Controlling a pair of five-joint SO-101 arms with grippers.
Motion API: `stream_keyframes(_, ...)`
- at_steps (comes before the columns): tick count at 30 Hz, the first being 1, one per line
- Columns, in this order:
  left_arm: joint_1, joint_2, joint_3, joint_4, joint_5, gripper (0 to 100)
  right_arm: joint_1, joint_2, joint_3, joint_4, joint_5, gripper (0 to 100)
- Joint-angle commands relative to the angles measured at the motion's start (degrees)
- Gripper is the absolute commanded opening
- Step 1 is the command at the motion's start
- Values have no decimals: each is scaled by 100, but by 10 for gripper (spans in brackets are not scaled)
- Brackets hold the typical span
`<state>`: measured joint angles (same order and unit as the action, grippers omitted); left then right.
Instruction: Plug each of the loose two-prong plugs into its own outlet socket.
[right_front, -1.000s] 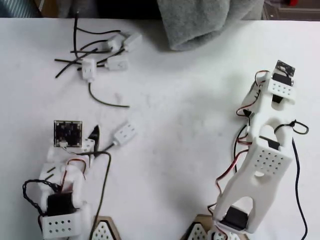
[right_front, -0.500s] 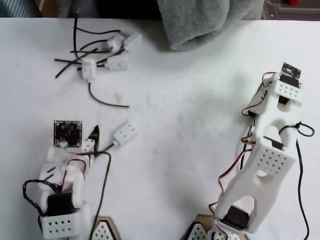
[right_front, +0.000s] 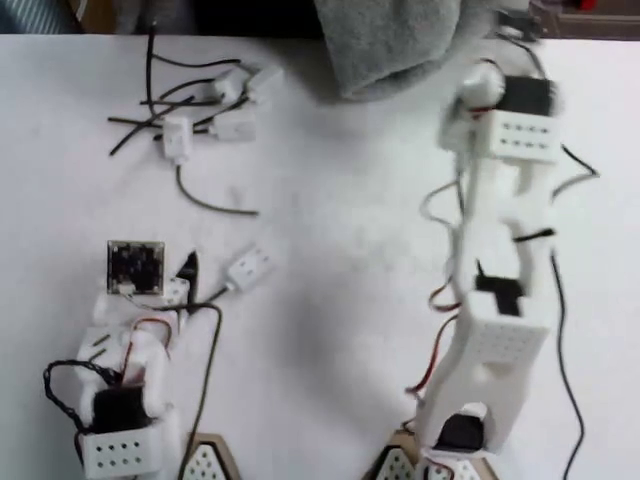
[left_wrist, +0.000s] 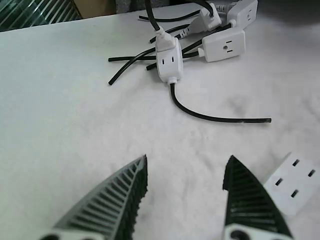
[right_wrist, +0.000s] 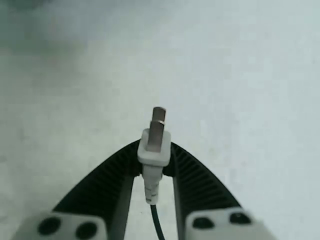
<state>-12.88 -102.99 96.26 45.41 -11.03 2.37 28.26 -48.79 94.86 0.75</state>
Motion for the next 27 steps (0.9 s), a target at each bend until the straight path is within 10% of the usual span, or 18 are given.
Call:
stream_keyframes(1,-31,-66,-26,0,-44,252,-1138,-840,-527,374,993,20)
stream_keyframes(15,-40,-66,-26,-26,-44,252,-2949,-3626,1037,347,2760,19)
stream_keyframes(27,-40,-66,-35,-35,-44,252,-3415,-6791,3701,-1270,2804,19)
